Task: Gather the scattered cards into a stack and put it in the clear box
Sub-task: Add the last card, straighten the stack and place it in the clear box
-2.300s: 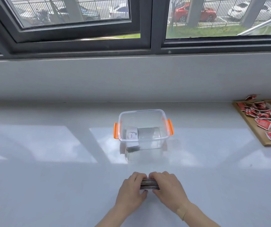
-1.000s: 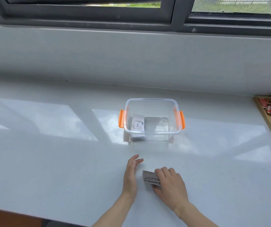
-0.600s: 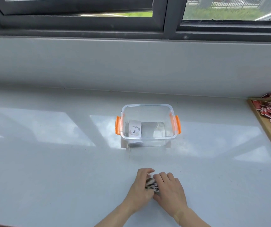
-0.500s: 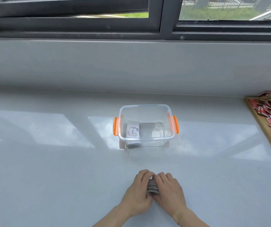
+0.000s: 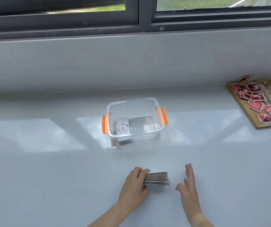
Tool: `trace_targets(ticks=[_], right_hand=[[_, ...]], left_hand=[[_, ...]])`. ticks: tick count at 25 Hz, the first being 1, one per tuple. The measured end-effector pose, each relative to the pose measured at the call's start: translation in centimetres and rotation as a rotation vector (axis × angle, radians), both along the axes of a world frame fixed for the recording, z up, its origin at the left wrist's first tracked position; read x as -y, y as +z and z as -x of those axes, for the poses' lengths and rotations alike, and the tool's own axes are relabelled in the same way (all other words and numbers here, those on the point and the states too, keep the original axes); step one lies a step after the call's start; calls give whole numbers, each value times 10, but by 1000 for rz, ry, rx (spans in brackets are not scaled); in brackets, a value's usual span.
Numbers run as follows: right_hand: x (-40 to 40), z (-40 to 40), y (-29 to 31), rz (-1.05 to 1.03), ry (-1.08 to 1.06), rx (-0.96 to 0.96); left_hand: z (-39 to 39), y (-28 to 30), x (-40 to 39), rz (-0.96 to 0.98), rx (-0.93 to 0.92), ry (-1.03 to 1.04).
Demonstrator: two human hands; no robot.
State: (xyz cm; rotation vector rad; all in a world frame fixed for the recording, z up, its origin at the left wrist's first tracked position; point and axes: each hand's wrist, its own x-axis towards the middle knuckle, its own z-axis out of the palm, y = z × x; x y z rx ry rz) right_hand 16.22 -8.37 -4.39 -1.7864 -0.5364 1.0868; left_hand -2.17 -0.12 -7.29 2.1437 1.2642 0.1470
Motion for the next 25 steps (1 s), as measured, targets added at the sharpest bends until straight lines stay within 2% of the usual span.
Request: trace_targets(ticks=[2,5,9,12,13,14,16,18,22,25], right_hand=[[-2,13,2,36,31,-50],[-9,33,3,10,208,-77],[-13,38,1,11,122,-23],[-10,40,-2,60,299,-12],[-9,38,-2,60,359,76],[-11,34,-2,52,445,243],[-18,27,-3,-1,766,746],[-29,30,-2,-59,952,1015],[-41,34,0,-40,968,1105],[-46,29,1,-28,958,1060]], left_hand=[[0,0,2,2,16,6],[0,0,3,-4,36,12],[-2,3,3,9,29,28],[-1,3,4,12,27,45],[0,3,4,13,23,40],[0,4,4,9,23,32],[0,4,3,10,29,26],[1,6,3,24,32,24],[6,10,0,33,60,39],[13,16,0,166,204,251]])
